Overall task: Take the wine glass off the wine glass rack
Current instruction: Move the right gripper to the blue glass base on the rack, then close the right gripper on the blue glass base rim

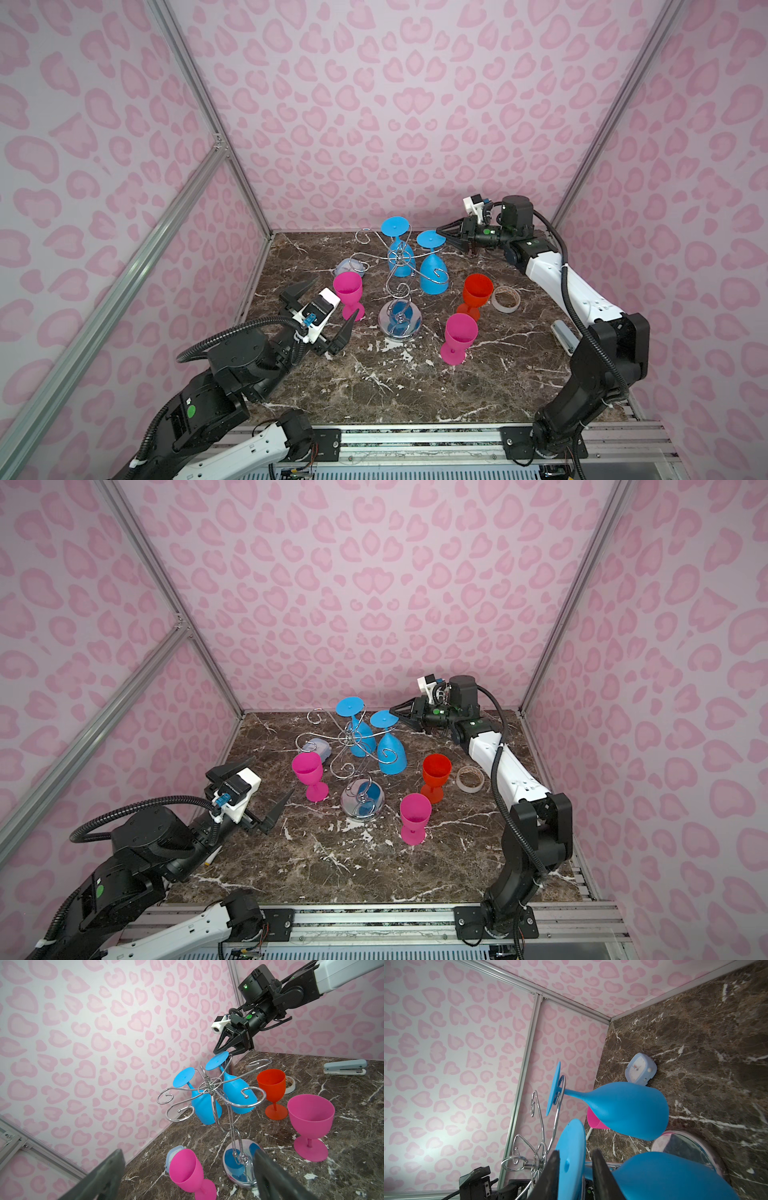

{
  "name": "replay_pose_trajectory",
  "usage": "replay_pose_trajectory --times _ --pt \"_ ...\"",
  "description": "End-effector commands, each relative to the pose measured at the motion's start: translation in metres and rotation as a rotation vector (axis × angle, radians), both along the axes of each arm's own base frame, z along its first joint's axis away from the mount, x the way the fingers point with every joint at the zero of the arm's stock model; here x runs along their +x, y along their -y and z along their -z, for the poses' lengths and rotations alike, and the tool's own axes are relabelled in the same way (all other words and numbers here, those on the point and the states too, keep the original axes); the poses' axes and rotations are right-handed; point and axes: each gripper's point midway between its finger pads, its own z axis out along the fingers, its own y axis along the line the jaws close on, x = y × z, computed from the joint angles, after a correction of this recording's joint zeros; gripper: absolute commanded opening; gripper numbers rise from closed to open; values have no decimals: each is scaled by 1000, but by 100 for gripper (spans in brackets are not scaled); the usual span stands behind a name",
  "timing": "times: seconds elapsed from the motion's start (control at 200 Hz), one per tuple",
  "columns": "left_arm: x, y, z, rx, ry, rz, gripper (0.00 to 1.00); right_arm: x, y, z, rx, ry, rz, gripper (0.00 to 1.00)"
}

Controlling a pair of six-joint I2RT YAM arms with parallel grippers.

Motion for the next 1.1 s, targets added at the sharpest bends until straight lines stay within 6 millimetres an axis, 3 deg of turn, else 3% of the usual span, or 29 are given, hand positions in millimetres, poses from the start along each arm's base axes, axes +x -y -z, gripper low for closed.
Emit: replay_pose_trajectory --times 0.0,0.77,1.095 --pt "1 -1 -4 0 11 -10 97 0 -3 -1 9 15 -23 26" --pt "-1 -5 -4 -12 13 -12 97 -3 -5 -8 26 15 -27 0" --pt "-1 -5 -6 -20 11 -10 97 -5 -4 -32 103 1 -15 0"
